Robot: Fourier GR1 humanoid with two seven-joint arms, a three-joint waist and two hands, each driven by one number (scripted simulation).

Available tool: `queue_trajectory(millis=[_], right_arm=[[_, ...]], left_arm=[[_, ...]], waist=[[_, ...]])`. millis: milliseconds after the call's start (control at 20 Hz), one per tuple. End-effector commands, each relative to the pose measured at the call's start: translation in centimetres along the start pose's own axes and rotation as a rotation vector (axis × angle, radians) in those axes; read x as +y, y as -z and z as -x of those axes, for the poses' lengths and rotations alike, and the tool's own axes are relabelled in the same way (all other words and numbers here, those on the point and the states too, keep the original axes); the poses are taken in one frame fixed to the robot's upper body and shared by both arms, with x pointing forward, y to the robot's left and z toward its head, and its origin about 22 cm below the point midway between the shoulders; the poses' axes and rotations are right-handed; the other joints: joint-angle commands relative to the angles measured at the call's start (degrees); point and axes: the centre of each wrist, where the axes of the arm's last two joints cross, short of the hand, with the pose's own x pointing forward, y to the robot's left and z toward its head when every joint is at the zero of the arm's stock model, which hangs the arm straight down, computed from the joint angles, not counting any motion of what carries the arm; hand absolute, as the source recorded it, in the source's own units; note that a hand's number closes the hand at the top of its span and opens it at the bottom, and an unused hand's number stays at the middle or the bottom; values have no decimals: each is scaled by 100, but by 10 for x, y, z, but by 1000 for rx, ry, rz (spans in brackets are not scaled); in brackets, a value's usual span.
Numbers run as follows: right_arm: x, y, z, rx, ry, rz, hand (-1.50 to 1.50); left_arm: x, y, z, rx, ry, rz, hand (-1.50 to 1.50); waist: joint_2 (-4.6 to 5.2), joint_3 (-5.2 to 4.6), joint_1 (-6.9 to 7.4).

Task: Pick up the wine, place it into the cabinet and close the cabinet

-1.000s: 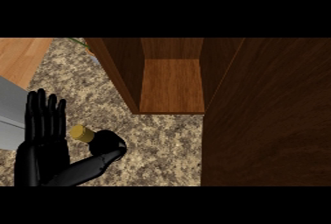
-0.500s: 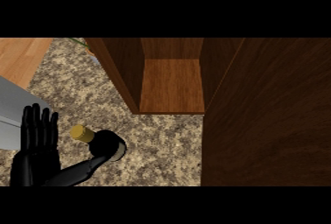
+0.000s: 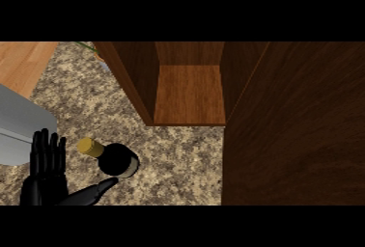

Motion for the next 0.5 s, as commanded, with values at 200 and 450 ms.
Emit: queue_trajectory(millis=[200,450], right_arm=[[1,0,-14,0,0,-9,-150],[-1,6,0,-7,15,-6,-150]], left_arm=[[2,-9,47,27,22,-3,-150],[29,7,67,46,11,-3,-150]], waist=[[3,0,-6],[4,1,-8]])
